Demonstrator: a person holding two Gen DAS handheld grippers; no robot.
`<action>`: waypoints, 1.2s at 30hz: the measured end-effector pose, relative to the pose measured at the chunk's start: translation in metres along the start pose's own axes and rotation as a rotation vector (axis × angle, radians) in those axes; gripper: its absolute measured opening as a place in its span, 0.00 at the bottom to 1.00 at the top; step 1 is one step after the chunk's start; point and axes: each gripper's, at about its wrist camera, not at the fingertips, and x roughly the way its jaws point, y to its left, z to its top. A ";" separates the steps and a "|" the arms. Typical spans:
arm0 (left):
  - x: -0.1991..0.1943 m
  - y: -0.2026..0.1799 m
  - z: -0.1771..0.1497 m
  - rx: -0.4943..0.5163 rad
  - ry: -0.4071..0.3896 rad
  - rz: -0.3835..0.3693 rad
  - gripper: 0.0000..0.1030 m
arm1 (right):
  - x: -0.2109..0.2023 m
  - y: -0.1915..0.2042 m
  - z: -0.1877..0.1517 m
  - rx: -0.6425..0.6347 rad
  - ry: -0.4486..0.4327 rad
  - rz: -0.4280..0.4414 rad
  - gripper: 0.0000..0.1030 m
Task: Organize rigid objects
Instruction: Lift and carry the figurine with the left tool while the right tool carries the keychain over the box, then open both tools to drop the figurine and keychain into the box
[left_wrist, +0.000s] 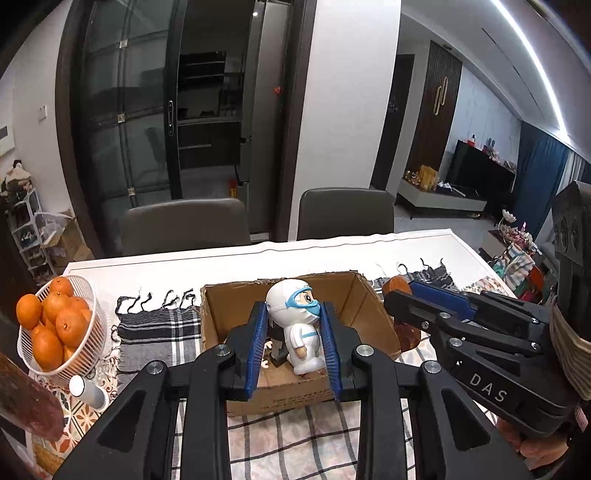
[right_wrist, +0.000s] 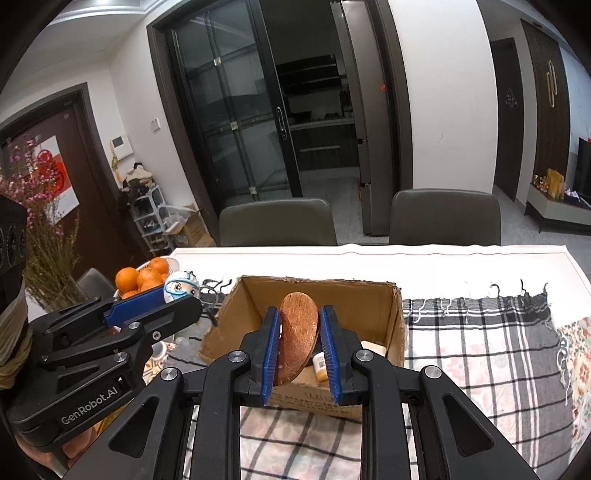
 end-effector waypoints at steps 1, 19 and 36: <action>0.004 0.001 0.002 -0.003 0.011 -0.004 0.28 | 0.003 -0.001 0.002 -0.004 0.012 -0.001 0.23; 0.070 0.011 0.005 -0.017 0.188 0.026 0.28 | 0.064 -0.022 0.014 0.003 0.182 -0.056 0.23; 0.088 0.017 -0.018 -0.003 0.240 0.132 0.50 | 0.094 -0.041 -0.006 0.064 0.278 -0.117 0.27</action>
